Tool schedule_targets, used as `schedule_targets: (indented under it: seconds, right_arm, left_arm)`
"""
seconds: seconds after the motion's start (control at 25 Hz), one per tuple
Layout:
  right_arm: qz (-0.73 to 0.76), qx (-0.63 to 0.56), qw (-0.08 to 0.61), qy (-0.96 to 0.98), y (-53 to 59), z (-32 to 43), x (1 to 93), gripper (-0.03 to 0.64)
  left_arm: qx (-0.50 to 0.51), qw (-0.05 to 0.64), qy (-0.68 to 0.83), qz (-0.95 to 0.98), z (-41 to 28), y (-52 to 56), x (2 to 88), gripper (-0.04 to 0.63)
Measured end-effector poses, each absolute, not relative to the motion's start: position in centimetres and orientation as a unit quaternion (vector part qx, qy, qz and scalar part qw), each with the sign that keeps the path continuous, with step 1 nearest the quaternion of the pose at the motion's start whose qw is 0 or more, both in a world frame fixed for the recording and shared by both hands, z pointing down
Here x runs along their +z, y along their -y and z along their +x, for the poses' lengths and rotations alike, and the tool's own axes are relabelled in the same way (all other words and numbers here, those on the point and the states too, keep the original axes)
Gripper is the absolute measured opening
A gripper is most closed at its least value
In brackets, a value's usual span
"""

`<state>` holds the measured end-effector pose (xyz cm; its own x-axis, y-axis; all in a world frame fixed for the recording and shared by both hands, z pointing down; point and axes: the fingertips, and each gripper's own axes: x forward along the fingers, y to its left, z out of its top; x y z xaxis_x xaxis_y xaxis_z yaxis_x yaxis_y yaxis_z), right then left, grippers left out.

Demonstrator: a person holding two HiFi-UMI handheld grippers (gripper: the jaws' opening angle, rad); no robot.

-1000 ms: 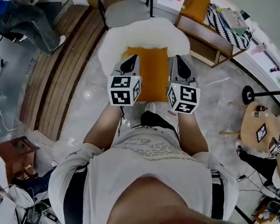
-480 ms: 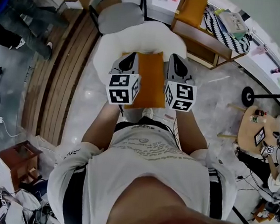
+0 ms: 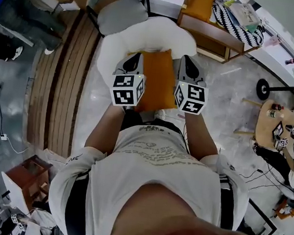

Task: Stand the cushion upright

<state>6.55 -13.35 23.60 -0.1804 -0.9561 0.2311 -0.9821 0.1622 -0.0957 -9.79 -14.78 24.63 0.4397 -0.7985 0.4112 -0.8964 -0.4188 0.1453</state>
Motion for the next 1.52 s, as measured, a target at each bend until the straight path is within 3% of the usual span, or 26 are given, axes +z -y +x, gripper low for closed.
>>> schedule_targets:
  seconds: [0.48, 0.88, 1.16, 1.2, 1.28, 1.4, 1.52]
  right_arm:
    - [0.691, 0.181, 0.079, 0.695, 12.9, 6.4, 29.4, 0.029]
    - [0.709, 0.261, 0.115, 0.645, 10.8, 7.7, 40.7, 0.029]
    - [0.708, 0.351, 0.1, 0.605, 8.2, 8.6, 48.9, 0.029]
    - [0.705, 0.364, 0.097, 0.601, 8.0, 8.5, 50.5, 0.03]
    - [0.7, 0.387, 0.095, 0.592, 7.4, 8.3, 54.0, 0.034]
    - [0.69, 0.424, 0.095, 0.578, 6.1, 8.2, 59.6, 0.111]
    - [0.687, 0.459, 0.089, 0.556, 4.8, 8.5, 64.6, 0.137]
  left_arm:
    - [0.201, 0.2, 0.452, 0.846, -11.4, 19.2, 30.3, 0.02]
    - [0.298, 0.19, 0.382, 0.854, -9.5, 20.6, 40.8, 0.021]
    - [0.343, 0.181, 0.349, 0.853, -8.6, 21.6, 47.3, 0.023]
    - [0.349, 0.18, 0.342, 0.854, -8.5, 21.7, 48.6, 0.037]
    - [0.368, 0.174, 0.324, 0.854, -8.3, 21.9, 51.5, 0.184]
    - [0.405, 0.16, 0.299, 0.849, -8.0, 22.0, 56.3, 0.184]
    - [0.43, 0.154, 0.282, 0.843, -7.8, 22.4, 60.9, 0.184]
